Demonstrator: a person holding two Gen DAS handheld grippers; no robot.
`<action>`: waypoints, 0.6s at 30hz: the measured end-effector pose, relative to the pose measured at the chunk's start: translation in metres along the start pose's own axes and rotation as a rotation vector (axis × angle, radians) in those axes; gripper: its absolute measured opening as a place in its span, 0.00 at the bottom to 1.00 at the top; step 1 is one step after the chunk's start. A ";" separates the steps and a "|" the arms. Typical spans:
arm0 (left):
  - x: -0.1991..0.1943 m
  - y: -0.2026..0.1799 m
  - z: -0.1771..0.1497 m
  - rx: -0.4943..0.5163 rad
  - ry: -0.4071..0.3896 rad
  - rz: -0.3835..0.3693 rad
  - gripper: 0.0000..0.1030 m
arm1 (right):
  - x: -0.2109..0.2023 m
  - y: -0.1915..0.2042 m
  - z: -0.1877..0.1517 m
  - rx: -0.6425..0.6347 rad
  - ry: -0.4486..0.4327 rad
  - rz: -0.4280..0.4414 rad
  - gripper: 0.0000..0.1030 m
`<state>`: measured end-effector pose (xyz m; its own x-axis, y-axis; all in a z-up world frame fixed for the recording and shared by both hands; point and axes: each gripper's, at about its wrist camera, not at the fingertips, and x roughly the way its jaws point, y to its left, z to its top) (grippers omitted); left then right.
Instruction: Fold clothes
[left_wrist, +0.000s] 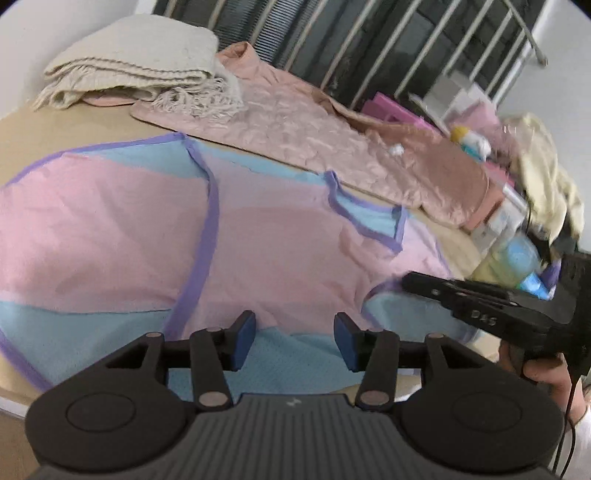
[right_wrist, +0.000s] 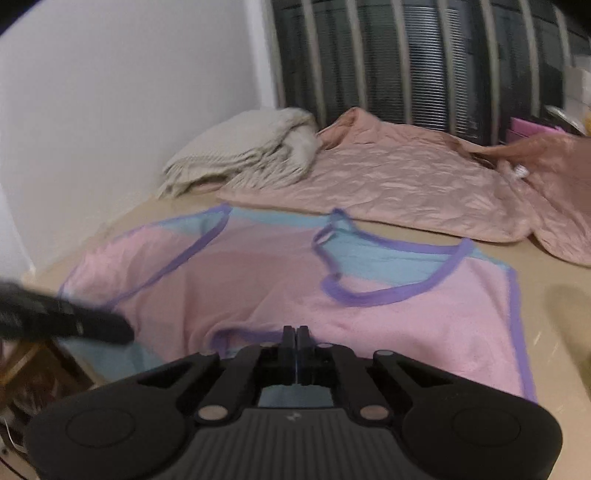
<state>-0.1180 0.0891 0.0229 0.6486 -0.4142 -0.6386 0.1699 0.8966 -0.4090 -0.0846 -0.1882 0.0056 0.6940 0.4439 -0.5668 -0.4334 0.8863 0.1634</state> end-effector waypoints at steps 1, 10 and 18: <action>-0.002 0.000 0.001 -0.012 -0.001 -0.004 0.46 | -0.005 -0.005 0.002 0.015 -0.009 -0.016 0.00; 0.009 -0.065 -0.006 0.067 0.003 -0.086 0.40 | 0.003 0.016 0.001 -0.093 -0.007 0.079 0.18; 0.024 -0.110 -0.023 0.215 0.002 0.038 0.40 | 0.008 -0.011 0.014 -0.125 0.027 0.107 0.22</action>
<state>-0.1381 -0.0229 0.0369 0.6558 -0.3799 -0.6524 0.3003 0.9241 -0.2363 -0.0659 -0.1919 0.0108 0.6249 0.5299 -0.5733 -0.5735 0.8098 0.1234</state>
